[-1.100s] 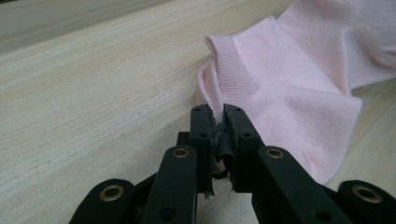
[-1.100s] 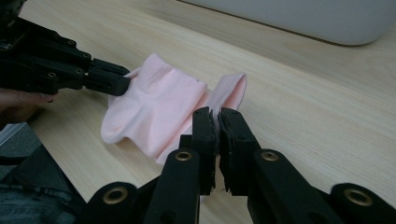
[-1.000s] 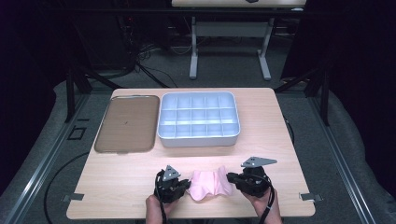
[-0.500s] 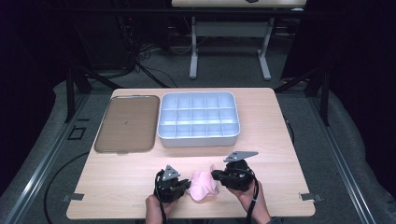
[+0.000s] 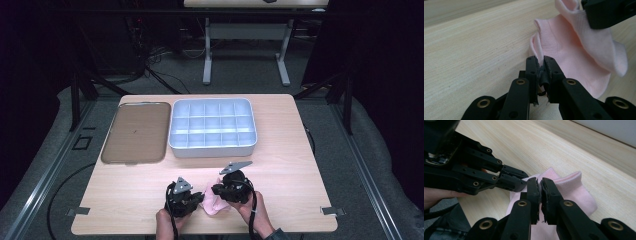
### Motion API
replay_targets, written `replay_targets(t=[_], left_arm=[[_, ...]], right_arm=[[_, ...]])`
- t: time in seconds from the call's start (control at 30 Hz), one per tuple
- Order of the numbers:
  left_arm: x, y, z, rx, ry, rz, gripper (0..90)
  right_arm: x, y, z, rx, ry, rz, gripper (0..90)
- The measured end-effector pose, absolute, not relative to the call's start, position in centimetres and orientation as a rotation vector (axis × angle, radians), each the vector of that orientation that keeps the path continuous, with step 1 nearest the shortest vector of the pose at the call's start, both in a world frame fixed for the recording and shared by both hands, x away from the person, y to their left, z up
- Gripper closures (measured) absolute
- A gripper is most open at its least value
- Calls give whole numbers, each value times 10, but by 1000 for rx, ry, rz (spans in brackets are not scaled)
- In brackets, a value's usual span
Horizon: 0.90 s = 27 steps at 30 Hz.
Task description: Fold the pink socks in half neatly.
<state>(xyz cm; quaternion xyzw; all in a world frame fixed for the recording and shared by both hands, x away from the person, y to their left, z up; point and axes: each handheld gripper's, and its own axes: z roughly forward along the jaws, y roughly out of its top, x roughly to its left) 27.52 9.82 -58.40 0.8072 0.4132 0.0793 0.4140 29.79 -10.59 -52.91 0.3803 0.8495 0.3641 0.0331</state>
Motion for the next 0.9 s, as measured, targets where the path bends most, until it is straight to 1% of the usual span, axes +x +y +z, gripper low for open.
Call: replay_targets(t=[0.33, 0.63, 0.7, 0.77, 0.83, 0.9], left_arm=[[275, 98, -584, 2033, 1037, 204, 823], [275, 98, -584, 2029, 1037, 200, 823], [275, 98, -584, 2030, 1035, 198, 822], [275, 98, -584, 2030, 1035, 199, 822], [275, 98, -584, 2029, 1037, 199, 822], [275, 98, -584, 2034, 1036, 208, 822]], right_arm=[[296, -95, -535, 1148, 2652, 1086, 850], [301, -94, -553, 1164, 2698, 1109, 841], [301, -97, -553, 1167, 2697, 1135, 814], [300, -100, -550, 1161, 2694, 1177, 738], [298, -104, -547, 1149, 2683, 1214, 704], [297, -109, -544, 1137, 2657, 1248, 690]])
